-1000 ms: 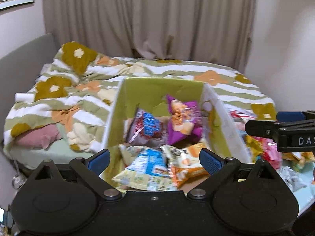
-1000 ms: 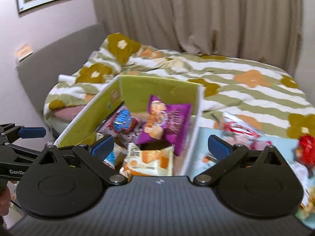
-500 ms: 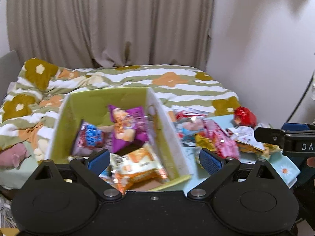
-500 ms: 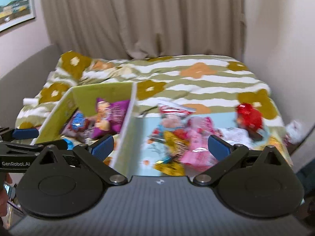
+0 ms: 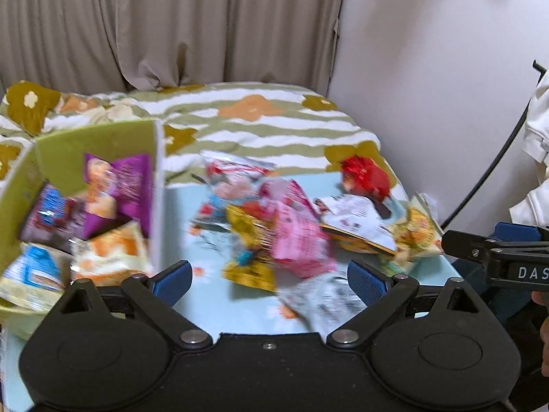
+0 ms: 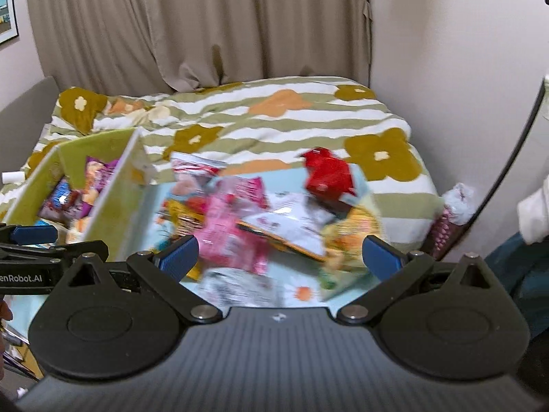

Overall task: Organize snacks
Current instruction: 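Move both tools back from the box toward the snack pile, then grasp the silver printed bag with the left tool while the right tool grasps the yellow corn-pops bag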

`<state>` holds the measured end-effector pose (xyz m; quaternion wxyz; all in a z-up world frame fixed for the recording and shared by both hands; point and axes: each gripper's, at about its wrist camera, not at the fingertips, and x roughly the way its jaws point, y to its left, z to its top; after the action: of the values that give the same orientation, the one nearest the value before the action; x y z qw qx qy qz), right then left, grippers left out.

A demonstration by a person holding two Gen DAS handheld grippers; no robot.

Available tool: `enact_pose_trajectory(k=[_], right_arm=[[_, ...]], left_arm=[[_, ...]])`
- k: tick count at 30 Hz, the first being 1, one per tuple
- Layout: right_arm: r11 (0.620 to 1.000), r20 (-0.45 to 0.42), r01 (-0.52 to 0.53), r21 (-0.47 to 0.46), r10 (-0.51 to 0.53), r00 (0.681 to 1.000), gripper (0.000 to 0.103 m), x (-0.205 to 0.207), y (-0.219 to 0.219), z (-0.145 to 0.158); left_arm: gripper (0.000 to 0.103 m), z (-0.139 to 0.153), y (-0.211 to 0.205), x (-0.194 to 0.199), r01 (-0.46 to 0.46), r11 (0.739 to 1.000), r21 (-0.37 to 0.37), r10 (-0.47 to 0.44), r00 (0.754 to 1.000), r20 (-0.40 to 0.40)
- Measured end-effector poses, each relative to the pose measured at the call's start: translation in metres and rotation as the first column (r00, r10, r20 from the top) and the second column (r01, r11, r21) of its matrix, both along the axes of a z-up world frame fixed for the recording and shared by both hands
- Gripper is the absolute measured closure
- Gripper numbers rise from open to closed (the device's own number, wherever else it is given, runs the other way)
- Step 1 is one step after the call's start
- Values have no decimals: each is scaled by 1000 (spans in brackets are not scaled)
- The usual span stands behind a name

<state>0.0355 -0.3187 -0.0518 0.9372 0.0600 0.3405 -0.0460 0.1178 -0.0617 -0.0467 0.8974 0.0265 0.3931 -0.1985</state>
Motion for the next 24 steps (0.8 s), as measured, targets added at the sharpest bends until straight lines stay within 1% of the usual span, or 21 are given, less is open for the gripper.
enact_pose_trajectory(k=[5,10,15,19,22,24], right_arm=[[1000,-26,-17,-24,16,1000,0,6,-42,-18],[998,-61,-58,-36,56,997,0,20,-73,-41],[991,-78,-121,-51,117,990,0,40,-87,-65],[980,-92,-174,-91,166,982,0,59,-89,-85],[969,-99,-212,-124,200,975,0,70,-89,-97],[964,-107,-233,-131,220,970,0,76,-88,-105]], left_arm=[[4,-23,-45,2,-34,999,1,34,997,-75],[4,-47,-78,10,-88,996,21,90,987,-132],[4,-71,-98,20,-142,989,52,149,974,-170],[8,-95,-108,29,-167,982,86,182,960,-212],[11,-110,-111,34,-182,979,96,201,948,-246],[11,-116,-110,35,-188,978,86,204,943,-263]])
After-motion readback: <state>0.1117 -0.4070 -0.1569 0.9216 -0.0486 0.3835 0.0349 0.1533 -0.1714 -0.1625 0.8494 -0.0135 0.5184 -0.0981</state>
